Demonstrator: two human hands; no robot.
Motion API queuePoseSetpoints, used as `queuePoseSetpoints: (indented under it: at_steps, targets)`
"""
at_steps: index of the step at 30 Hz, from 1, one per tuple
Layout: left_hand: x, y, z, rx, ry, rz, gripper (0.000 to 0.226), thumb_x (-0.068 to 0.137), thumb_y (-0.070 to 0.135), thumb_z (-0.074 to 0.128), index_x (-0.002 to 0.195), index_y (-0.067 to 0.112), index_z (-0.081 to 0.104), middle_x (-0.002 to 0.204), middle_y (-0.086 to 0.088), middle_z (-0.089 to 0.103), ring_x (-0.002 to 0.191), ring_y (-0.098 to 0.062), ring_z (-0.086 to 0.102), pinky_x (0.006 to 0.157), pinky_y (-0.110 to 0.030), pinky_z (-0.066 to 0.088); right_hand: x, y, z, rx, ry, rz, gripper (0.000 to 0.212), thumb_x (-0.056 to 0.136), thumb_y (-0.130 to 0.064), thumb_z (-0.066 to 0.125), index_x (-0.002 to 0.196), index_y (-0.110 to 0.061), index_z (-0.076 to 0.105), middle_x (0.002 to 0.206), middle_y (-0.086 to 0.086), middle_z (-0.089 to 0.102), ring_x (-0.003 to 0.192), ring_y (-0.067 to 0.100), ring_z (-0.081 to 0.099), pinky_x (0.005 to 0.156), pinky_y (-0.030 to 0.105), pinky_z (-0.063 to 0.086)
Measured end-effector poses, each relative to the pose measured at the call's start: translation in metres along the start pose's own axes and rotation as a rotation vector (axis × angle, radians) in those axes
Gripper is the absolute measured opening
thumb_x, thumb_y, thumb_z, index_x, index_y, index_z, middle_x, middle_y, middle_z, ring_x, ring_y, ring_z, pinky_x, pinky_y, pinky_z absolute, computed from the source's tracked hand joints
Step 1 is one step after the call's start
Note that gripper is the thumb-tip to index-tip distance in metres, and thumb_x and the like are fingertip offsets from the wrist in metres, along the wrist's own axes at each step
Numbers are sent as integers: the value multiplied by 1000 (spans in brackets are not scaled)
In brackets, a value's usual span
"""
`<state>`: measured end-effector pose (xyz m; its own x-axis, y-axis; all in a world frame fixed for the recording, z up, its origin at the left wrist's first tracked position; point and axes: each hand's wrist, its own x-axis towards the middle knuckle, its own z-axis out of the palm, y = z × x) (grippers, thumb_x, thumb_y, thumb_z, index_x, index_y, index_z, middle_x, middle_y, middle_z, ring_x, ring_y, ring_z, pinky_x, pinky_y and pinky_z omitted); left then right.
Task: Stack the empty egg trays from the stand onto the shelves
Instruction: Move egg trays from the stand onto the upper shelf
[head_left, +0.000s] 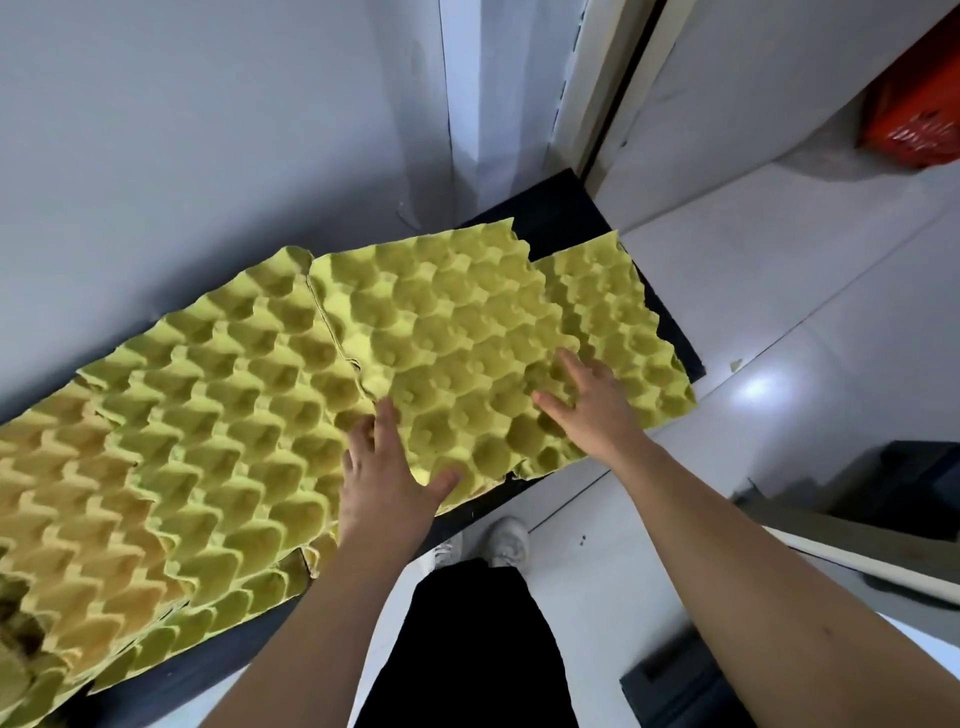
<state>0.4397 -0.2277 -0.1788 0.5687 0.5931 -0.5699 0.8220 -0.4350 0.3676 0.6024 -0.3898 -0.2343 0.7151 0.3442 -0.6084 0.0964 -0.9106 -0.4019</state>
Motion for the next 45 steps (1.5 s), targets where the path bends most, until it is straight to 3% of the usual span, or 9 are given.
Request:
queuePoseSetpoints:
  at_steps: [5, 9, 14, 17, 24, 30, 33, 38, 45]
  targets:
    - [8, -4, 6, -50, 61, 1, 107, 74, 47, 77, 153, 25, 8, 145, -10, 32, 135, -32, 31, 109, -43, 28, 18, 5, 0, 62, -53, 53, 82, 84, -66, 48, 148, -43, 2, 152, 19, 24, 140, 39, 23, 113, 55, 20]
    - [8, -2, 6, -136, 96, 23, 103, 74, 36, 79, 152, 28, 12, 146, -7, 34, 136, -29, 31, 110, -41, 27, 25, 11, 2, 202, -92, 80, 90, 73, -72, 55, 144, -53, 4, 156, 17, 6, 134, 43, 33, 110, 56, 28]
    - [8, 11, -9, -290, 160, 106, 93, 74, 29, 79, 149, 28, 26, 142, -2, 40, 125, -19, 47, 94, -23, 37, 23, 12, -2, 375, -42, 26, 90, 70, -72, 58, 145, -52, 13, 150, 11, 25, 121, 34, 48, 96, 39, 43]
    - [9, 22, -23, -393, 232, 144, 86, 75, 27, 79, 148, 25, 33, 138, -3, 44, 121, -18, 50, 100, -28, 43, 18, 5, -9, 427, 9, 15, 89, 71, -73, 56, 146, -47, 15, 146, 9, 32, 123, 30, 46, 86, 30, 43]
    - [-13, 35, -67, -529, 295, 228, 80, 76, 20, 80, 145, 16, 39, 135, 6, 45, 95, 33, 40, 80, 10, 28, -19, -26, -44, 472, 112, -36, 90, 73, -71, 57, 147, -44, 14, 152, 6, 28, 137, 26, 29, 108, 44, 27]
    - [-54, 26, -118, -580, 397, 270, 79, 73, 33, 80, 142, 28, 43, 129, 4, 58, 106, -34, 63, 95, -45, 51, -70, -70, -87, 484, 61, -86, 98, 67, -72, 57, 148, -44, 8, 157, -2, 18, 140, 25, 27, 109, 44, 25]
    - [-79, 15, -147, -624, 460, 269, 77, 73, 34, 80, 142, 29, 44, 130, 5, 59, 111, -29, 61, 99, -43, 48, -96, -98, -107, 450, 51, -170, 97, 67, -71, 58, 147, -46, 11, 157, -5, 19, 138, 23, 31, 110, 44, 27]
    - [-133, -9, -198, -835, 562, 220, 70, 72, 27, 81, 129, 39, 42, 119, 23, 58, 106, 7, 59, 90, -31, 55, -141, -153, -134, 390, 60, -364, 101, 59, -76, 63, 145, -48, 17, 153, -12, 27, 136, 16, 34, 110, 43, 31]
    - [-234, -70, -249, -827, 810, 124, 99, 52, 47, 82, 140, 26, 42, 127, 16, 55, 109, -6, 57, 76, -15, 44, -223, -246, -145, 153, 109, -701, 109, 56, -82, 59, 147, -41, 16, 151, -3, 32, 135, 19, 34, 108, 43, 34]
